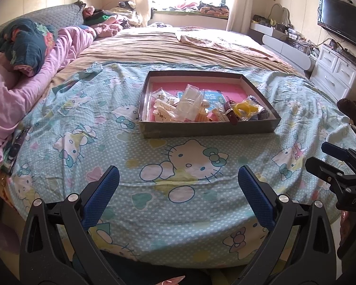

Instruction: Organize jewelry

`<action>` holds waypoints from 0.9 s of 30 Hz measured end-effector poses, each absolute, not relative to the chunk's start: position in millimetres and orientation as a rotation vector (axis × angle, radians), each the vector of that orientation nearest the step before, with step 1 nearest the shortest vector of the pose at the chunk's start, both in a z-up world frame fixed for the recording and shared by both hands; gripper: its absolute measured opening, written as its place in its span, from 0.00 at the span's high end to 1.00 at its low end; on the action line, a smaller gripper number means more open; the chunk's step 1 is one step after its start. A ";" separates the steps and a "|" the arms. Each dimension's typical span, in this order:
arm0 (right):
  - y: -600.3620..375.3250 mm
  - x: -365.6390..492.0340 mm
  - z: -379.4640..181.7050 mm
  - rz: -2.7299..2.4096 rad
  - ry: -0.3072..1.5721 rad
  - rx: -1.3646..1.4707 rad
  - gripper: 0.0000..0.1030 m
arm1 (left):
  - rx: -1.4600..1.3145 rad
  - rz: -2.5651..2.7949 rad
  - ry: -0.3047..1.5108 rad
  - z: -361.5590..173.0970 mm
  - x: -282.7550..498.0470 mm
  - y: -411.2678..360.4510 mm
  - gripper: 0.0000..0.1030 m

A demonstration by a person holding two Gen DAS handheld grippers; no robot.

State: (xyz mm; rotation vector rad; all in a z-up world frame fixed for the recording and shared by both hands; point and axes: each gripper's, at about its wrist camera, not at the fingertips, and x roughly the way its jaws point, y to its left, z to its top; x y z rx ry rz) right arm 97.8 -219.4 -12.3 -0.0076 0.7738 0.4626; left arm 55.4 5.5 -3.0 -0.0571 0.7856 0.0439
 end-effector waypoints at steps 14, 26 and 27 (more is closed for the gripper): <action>-219.3 97.2 -12.5 0.463 0.774 -0.009 0.04 | -0.058 0.044 0.790 -3.2 56.0 6.0 0.09; -217.3 95.3 -13.4 0.467 0.775 -0.011 0.04 | -0.056 0.051 0.793 -4.0 55.6 6.6 0.09; -217.2 95.1 -13.5 0.467 0.775 -0.012 0.04 | -0.055 0.052 0.793 -3.9 55.3 6.6 0.09</action>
